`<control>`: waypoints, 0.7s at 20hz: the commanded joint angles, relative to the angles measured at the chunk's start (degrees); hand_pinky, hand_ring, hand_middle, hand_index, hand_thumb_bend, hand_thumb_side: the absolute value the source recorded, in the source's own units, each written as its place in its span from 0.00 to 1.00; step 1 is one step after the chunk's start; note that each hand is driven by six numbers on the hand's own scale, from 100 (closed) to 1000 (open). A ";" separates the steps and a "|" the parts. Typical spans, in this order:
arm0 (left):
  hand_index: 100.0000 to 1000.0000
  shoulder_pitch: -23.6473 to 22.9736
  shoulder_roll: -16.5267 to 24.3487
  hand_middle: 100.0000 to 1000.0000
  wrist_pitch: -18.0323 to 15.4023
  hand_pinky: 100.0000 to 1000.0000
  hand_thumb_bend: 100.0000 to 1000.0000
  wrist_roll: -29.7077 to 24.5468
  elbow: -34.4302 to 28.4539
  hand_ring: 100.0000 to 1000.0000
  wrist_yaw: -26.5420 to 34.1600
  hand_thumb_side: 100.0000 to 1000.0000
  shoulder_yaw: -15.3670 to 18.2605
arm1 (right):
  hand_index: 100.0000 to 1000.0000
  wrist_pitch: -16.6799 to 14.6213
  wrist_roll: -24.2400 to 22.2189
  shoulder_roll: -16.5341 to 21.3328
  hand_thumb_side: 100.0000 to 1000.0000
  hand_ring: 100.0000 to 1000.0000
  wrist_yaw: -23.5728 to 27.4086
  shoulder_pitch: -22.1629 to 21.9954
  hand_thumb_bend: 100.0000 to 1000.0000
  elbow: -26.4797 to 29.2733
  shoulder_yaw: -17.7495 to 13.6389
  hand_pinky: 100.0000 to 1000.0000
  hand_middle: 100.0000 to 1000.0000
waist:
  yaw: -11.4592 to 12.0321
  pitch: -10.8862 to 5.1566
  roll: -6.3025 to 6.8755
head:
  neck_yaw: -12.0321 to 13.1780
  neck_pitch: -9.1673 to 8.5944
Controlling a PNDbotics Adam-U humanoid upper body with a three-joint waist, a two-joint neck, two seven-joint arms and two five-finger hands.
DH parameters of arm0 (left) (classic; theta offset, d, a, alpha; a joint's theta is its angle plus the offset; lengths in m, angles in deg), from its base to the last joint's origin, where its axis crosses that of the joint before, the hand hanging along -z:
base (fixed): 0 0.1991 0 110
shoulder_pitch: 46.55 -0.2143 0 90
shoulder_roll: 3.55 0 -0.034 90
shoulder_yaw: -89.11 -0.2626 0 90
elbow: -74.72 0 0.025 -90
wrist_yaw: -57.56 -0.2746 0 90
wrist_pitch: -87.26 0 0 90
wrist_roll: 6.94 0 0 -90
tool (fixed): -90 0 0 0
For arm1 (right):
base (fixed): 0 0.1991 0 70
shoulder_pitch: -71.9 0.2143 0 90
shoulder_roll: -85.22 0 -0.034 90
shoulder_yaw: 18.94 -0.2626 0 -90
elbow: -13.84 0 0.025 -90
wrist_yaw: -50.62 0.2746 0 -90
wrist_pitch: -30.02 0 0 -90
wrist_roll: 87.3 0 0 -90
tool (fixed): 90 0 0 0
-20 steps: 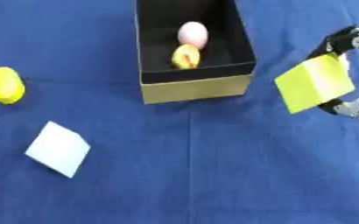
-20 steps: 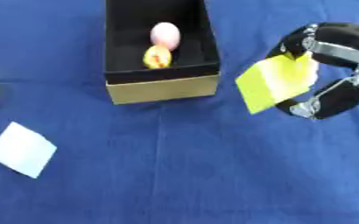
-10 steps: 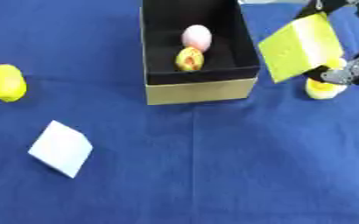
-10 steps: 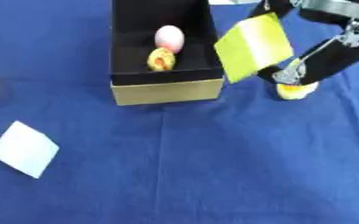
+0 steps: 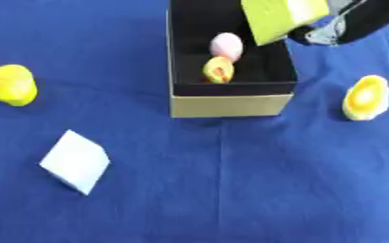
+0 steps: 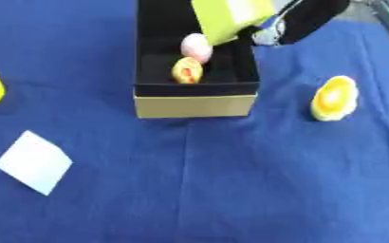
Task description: Pick up objects on the table and place them in the box.
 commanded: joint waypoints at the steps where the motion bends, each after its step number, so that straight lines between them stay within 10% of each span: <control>1: 0.75 0.50 1.56 0.49 -0.20 0.71 0.19 -0.14 -1.05 0.53 -0.06 0.52 0.25 | 0.63 -0.47 -0.57 -1.41 0.00 0.73 -2.50 3.78 0.27 -4.20 0.40 0.80 0.54 | 0.32 -0.85 0.24 | -0.49 -1.28; 14: 0.75 1.14 0.83 0.49 -0.30 0.71 0.19 -0.20 -1.05 0.54 0.06 0.52 0.17 | 0.80 -5.72 0.85 -5.89 0.00 0.83 -9.51 4.62 0.32 -15.30 3.06 0.83 0.73 | 1.12 -0.04 0.41 | -1.38 -1.41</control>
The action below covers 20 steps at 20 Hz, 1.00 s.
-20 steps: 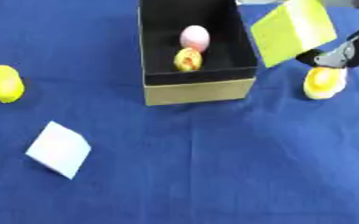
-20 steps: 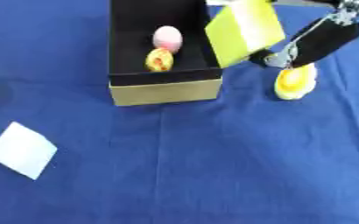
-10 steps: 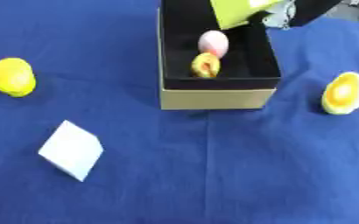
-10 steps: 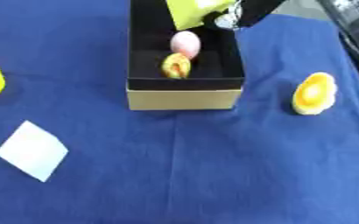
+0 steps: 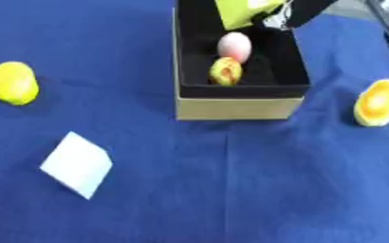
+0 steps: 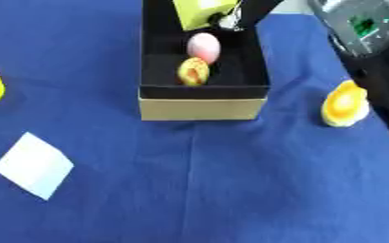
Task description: Pick up objects on the table and place them in the box.
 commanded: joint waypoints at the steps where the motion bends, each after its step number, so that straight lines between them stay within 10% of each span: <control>1: 0.75 0.53 0.89 0.49 -0.22 0.71 0.19 -0.15 -1.05 0.54 0.07 0.52 0.19 | 0.80 -1.81 -0.76 0.50 0.00 0.83 -1.75 0.10 0.32 -0.67 0.21 0.83 0.73 | -0.09 -1.36 0.77 | -0.40 -0.47; 20: 0.75 -0.52 1.02 0.49 -0.02 0.71 0.19 0.01 -1.05 0.54 0.19 0.51 0.48 | 0.85 -4.77 -3.72 2.99 0.00 0.88 -0.32 -2.44 0.35 3.20 -1.07 0.87 0.78 | -0.84 -3.49 1.89 | 0.29 1.44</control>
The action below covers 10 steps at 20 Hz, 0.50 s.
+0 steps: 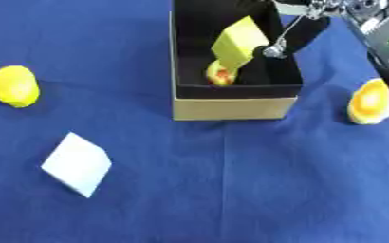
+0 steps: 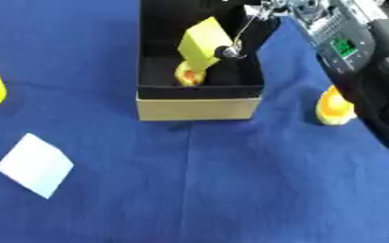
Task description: Pick up objects on the table and place them in the box.
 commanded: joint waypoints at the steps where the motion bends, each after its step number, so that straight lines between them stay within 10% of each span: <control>1: 0.75 -0.15 1.05 0.49 -0.04 0.71 0.19 0.07 -1.05 0.54 -0.06 0.51 0.50 | 0.85 0.18 0.52 3.31 0.00 0.88 1.55 0.03 0.35 2.38 -1.26 0.87 0.77 | -0.27 -1.73 0.69 | 0.38 0.51; 10: 0.75 -1.42 1.32 0.49 -0.14 0.71 0.20 1.57 -1.05 0.54 -1.01 0.50 1.62 | 0.85 0.85 1.55 13.78 0.00 0.88 6.03 -10.10 0.37 11.05 -5.17 0.88 0.78 | -5.24 -2.96 2.03 | 3.81 2.32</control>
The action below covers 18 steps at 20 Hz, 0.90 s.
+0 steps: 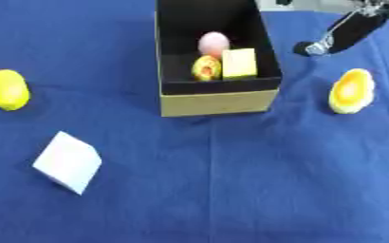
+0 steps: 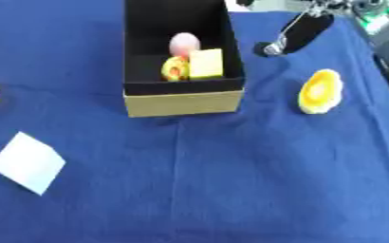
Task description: Pick up objects on the table and place them in the box.
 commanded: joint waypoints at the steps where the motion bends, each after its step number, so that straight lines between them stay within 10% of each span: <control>1: 0.75 -0.05 1.25 0.49 -0.09 0.71 0.20 0.60 -1.05 0.54 -0.55 0.50 0.79 | 0.85 0.67 0.17 6.03 0.00 0.88 1.98 -2.06 0.37 4.22 -1.92 0.88 0.78 | -1.43 -1.60 1.03 | 1.64 0.34; 18: 0.75 0.27 0.04 0.48 -0.08 0.71 0.21 0.50 -1.05 0.53 -0.14 0.49 0.29 | 0.86 5.32 5.65 12.23 0.00 0.89 -0.29 -23.28 0.39 6.64 -8.98 0.89 0.80 | -0.11 -0.94 2.87 | 1.24 -0.84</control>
